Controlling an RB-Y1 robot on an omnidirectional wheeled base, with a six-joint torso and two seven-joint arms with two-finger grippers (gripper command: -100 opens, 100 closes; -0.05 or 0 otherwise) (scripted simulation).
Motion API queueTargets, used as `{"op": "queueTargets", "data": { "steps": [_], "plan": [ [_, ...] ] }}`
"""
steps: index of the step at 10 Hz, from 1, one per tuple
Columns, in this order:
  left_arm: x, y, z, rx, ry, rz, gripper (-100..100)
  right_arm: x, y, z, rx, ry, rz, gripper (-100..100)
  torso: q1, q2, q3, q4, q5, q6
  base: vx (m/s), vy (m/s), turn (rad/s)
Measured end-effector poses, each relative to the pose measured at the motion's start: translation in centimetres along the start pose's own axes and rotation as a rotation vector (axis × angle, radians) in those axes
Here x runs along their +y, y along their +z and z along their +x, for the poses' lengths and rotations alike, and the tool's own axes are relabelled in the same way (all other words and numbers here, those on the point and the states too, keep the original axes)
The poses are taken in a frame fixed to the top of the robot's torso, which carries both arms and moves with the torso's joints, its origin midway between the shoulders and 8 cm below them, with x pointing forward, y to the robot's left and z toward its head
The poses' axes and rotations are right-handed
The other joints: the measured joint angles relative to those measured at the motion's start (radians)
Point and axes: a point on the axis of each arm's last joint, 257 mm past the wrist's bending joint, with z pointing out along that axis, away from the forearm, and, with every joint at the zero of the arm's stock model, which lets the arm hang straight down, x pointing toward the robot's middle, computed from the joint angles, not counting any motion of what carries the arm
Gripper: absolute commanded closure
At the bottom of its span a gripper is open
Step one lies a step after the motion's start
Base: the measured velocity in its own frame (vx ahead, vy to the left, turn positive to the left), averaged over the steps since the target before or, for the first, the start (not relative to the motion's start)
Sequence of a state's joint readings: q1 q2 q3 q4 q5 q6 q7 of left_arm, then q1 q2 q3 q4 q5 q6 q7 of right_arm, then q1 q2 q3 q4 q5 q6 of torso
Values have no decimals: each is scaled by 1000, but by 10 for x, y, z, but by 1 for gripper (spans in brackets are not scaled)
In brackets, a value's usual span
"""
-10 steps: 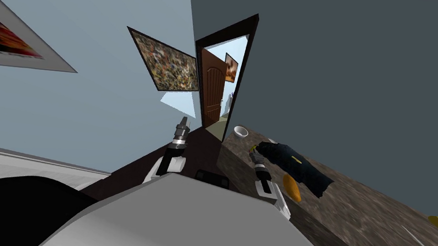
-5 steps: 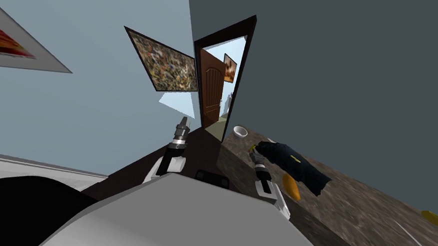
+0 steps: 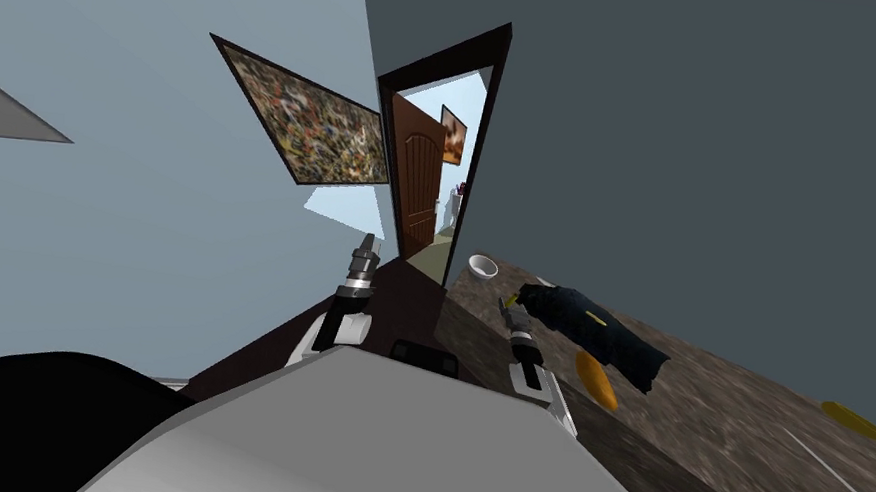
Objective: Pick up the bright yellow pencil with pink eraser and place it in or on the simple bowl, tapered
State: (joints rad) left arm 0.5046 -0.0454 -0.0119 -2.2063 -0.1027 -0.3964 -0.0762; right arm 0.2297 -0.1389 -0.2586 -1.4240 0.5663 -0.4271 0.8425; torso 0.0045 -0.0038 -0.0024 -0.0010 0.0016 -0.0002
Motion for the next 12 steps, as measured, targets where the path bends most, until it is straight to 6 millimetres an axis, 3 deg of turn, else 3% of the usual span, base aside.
{"op": "queueTargets", "data": {
  "steps": [1, 2, 6, 7, 8, 9, 10, 12],
  "plan": [
    [0, 0, 0, 0, 0, 0, 0, 0, 0, 0, 0, 0, 0, -100, -3, 2, 1, 1, -1, 0, 4, 5, -1],
    [0, 0, 0, 0, 0, 0, 0, 0, 0, 0, 0, 0, 0, 100, -5, 3, 2, 1, -1, 0, 0, 0, 0],
    [0, 0, 0, 0, 0, 0, 0, 0, 0, 0, -1, 0, 0, 100, -5, 4, 2, 1, -2, 0, 0, 0, 0],
    [0, 0, 0, 0, 0, 0, 0, 0, 0, 0, -1, 0, 0, 0, -5, 4, 2, 1, -2, 0, 0, 0, 0],
    [0, 0, 0, 0, 0, 0, 0, 0, 0, 0, -1, 0, 0, 100, -5, 4, 2, 1, -2, 0, 0, 0, 0],
    [0, 0, 0, 0, 0, 0, 0, 0, 0, 0, -1, 0, 0, 0, -5, 4, 2, 1, -2, 0, 0, 0, 0],
    [0, 0, 0, 0, 0, 0, 0, 0, 0, 0, -1, 0, 0, 100, -5, 4, 2, 1, -2, 0, -41, 69, 13],
    [0, 0, 0, 0, 0, 0, 0, -8, 6, -14, -21, -30, 28, 100, 3, 9, 5, 2, 0, 0, -97, 130, 6]
  ]
}}
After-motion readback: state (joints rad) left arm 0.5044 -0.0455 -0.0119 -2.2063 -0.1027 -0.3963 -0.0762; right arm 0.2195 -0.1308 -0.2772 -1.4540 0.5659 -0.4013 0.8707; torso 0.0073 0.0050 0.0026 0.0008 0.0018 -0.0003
